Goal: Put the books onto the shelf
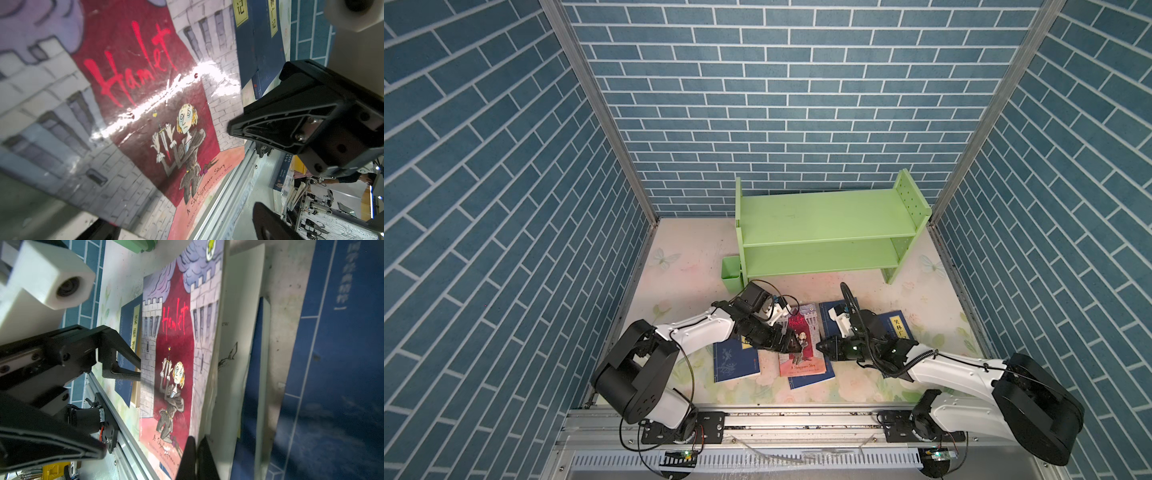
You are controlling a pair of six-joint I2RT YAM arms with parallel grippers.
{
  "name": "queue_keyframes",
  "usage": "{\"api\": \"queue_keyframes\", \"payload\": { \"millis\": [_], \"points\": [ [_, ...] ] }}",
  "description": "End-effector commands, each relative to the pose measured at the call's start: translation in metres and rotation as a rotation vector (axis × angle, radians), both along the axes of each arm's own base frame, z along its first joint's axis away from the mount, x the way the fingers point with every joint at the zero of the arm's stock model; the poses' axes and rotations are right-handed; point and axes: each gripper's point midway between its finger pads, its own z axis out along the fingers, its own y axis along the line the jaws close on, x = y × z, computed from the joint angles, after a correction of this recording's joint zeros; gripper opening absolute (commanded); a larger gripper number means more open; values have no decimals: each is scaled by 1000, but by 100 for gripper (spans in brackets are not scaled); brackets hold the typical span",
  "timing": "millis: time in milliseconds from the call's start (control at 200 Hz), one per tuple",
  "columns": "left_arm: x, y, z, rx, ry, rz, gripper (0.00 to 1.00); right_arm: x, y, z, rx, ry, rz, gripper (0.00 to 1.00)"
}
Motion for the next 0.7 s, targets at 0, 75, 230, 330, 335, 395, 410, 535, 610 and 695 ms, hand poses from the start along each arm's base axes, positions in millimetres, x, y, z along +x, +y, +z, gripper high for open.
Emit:
{"api": "queue_keyframes", "payload": {
  "millis": [0, 75, 230, 330, 335, 395, 410, 535, 610, 695],
  "points": [
    [16, 9, 14, -27, -35, 53, 98, 0, -1, 10, 32, -13, -15, 0],
    [20, 12, 19, -54, -27, 81, 98, -1, -1, 17, 57, -22, -16, 0],
    [21, 10, 27, -89, -13, 90, 96, 1, -1, 31, 102, -21, -23, 0],
    [22, 13, 26, -78, -12, 101, 94, 4, -4, 40, 130, -19, -40, 0],
    [23, 13, 26, -78, -12, 102, 94, 4, -4, 40, 132, -19, -41, 0],
    [24, 14, 27, -92, -3, 115, 93, 4, -5, 46, 161, -23, -43, 0],
    [25, 14, 29, -105, -3, 115, 93, 4, -5, 48, 170, -24, -44, 0],
    [25, 15, 39, -195, 30, 120, 93, 5, -9, 61, 229, -23, -55, 0],
    [23, 18, 41, -190, 15, 117, 94, 5, -11, 67, 260, -19, -53, 0],
    [24, 17, 42, -192, 7, 119, 95, 4, -10, 73, 295, -11, -38, 0]
  ]
}}
